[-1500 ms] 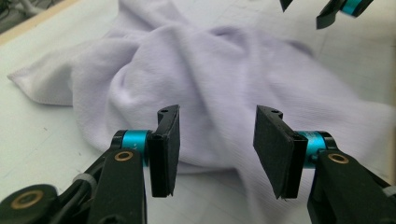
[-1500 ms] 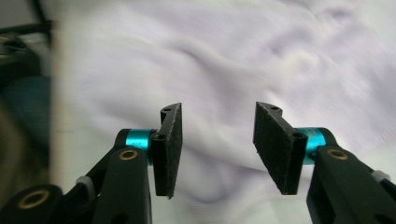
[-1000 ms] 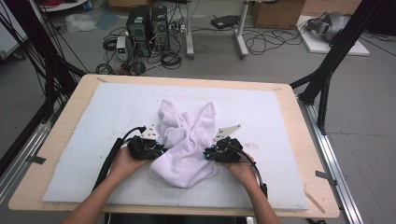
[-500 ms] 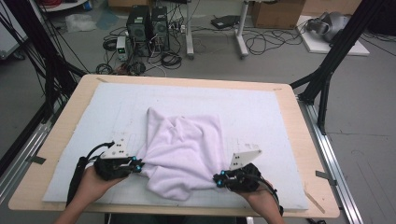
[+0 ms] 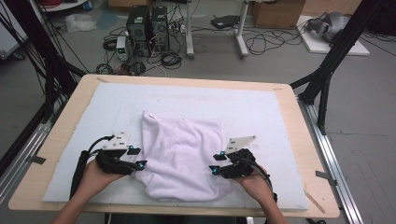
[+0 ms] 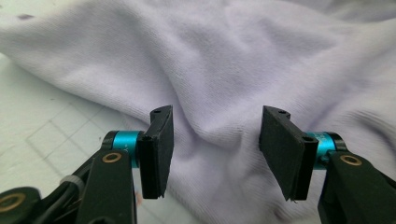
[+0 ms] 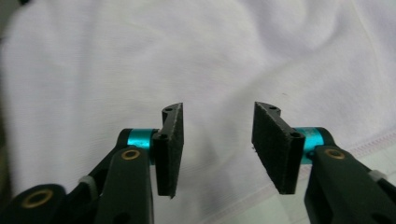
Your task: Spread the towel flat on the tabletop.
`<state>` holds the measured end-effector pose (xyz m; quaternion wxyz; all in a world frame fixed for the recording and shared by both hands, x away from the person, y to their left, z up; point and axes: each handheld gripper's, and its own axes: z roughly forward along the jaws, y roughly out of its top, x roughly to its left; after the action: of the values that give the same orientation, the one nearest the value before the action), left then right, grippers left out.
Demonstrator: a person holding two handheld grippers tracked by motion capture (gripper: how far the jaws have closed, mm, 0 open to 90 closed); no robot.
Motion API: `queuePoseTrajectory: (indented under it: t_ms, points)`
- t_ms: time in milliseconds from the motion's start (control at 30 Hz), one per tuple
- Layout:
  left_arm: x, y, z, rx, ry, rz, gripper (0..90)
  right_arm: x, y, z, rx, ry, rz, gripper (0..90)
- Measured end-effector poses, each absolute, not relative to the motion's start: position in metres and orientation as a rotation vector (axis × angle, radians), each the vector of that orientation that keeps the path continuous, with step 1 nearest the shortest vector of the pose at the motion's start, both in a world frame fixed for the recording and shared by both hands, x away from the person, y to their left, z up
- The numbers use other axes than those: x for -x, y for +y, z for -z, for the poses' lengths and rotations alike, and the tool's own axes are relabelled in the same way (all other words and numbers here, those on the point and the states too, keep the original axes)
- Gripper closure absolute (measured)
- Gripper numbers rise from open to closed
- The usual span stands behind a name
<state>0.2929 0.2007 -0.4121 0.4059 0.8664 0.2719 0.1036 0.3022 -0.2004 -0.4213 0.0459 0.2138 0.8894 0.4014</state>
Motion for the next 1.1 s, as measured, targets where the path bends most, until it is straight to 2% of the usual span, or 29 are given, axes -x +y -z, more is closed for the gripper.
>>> queuePoseTrajectory:
  t_ms: [67, 167, 200, 233, 267, 300, 333, 433, 633, 900, 1000, 1033, 1067, 1100]
  points:
    - [-0.298, 0.193, 0.420, -2.204, 0.687, -0.234, 49.0, -0.305, -0.198, 0.428, -0.663, 2.730, -1.192, 51.2]
    - [-0.304, 0.182, 0.430, -2.250, 0.681, -0.203, 63.2, -0.305, -0.192, 0.441, -0.631, 2.740, -1.134, 56.7]
    - [-0.306, 0.178, 0.434, -2.259, 0.677, -0.190, 63.2, -0.305, -0.192, 0.441, -0.631, 2.740, -1.134, 56.7]
    - [-0.306, 0.175, 0.437, -2.275, 0.666, -0.203, 68.5, -0.303, -0.192, 0.442, -0.621, 2.727, -1.135, 58.3]
    - [-0.306, 0.174, 0.437, -2.273, 0.660, -0.220, 72.4, -0.302, -0.193, 0.442, -0.639, 2.718, -1.149, 62.4]
    - [-0.307, 0.173, 0.435, -2.284, 0.660, -0.206, 79.7, -0.300, -0.196, 0.443, -0.632, 2.731, -1.172, 77.6]
    - [-0.307, 0.172, 0.435, -2.282, 0.661, -0.207, 80.9, -0.300, -0.196, 0.443, -0.634, 2.738, -1.178, 83.5]
    - [-0.305, 0.174, 0.431, -2.284, 0.658, -0.213, 82.2, -0.295, -0.195, 0.440, -0.606, 2.755, -1.149, 86.8]
    - [-0.285, 0.191, 0.414, -2.250, 0.632, -0.233, 82.5, -0.276, -0.197, 0.434, -0.558, 2.782, -1.181, 87.1]
    - [-0.251, 0.207, 0.405, -2.231, 0.572, -0.200, 82.2, -0.238, -0.203, 0.423, -0.509, 2.809, -1.266, 85.7]
    - [-0.252, 0.212, 0.403, -2.212, 0.582, -0.211, 73.3, -0.236, -0.206, 0.416, -0.497, 2.778, -1.277, 71.2]
    - [-0.255, 0.214, 0.403, -2.200, 0.592, -0.220, 64.6, -0.242, -0.211, 0.410, -0.529, 2.727, -1.290, 65.9]
    - [-0.258, 0.215, 0.402, -2.191, 0.608, -0.238, 64.6, -0.242, -0.211, 0.410, -0.529, 2.727, -1.290, 65.9]
    - [-0.264, 0.216, 0.401, -2.187, 0.623, -0.259, 58.8, -0.255, -0.215, 0.405, -0.559, 2.681, -1.261, 61.9]
